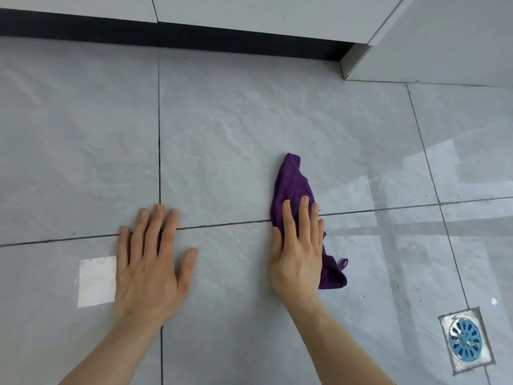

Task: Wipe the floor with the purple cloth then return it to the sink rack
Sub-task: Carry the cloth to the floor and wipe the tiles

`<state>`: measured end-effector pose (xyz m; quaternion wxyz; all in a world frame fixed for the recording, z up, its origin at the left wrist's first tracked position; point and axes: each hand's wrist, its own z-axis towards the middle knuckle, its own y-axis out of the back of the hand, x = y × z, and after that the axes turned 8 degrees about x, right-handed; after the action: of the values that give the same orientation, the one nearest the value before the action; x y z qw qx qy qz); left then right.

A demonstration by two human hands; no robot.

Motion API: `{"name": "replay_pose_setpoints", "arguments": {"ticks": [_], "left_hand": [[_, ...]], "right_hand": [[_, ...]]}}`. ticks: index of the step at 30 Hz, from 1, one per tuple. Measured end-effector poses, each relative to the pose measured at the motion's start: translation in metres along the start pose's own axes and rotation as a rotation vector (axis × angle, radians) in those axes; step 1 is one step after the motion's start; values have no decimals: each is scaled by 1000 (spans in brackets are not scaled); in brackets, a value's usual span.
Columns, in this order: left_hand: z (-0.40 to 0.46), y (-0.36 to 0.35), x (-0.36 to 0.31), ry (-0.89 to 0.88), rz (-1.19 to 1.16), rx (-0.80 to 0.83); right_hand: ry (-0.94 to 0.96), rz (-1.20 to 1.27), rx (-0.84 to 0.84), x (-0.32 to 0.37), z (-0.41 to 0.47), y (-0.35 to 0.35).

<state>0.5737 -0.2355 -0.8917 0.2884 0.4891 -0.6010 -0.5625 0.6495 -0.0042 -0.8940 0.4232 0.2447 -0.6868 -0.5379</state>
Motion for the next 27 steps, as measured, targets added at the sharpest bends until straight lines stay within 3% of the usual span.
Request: {"name": "replay_pose_setpoints", "arguments": {"ticks": [12, 17, 22, 25, 27], "left_hand": [[-5, -9, 1, -3, 4, -73], [0, -6, 8, 20, -9, -61], [-5, -6, 12, 28, -1, -52], [-4, -6, 9, 37, -11, -48], [-4, -6, 10, 40, -10, -47]], "right_hand": [[389, 97, 171, 39, -110, -1], [206, 288, 178, 60, -84, 43], [-128, 543, 360, 38, -47, 87], [-141, 447, 556, 18, -22, 103], [-199, 362, 552, 5, -10, 102]]}}
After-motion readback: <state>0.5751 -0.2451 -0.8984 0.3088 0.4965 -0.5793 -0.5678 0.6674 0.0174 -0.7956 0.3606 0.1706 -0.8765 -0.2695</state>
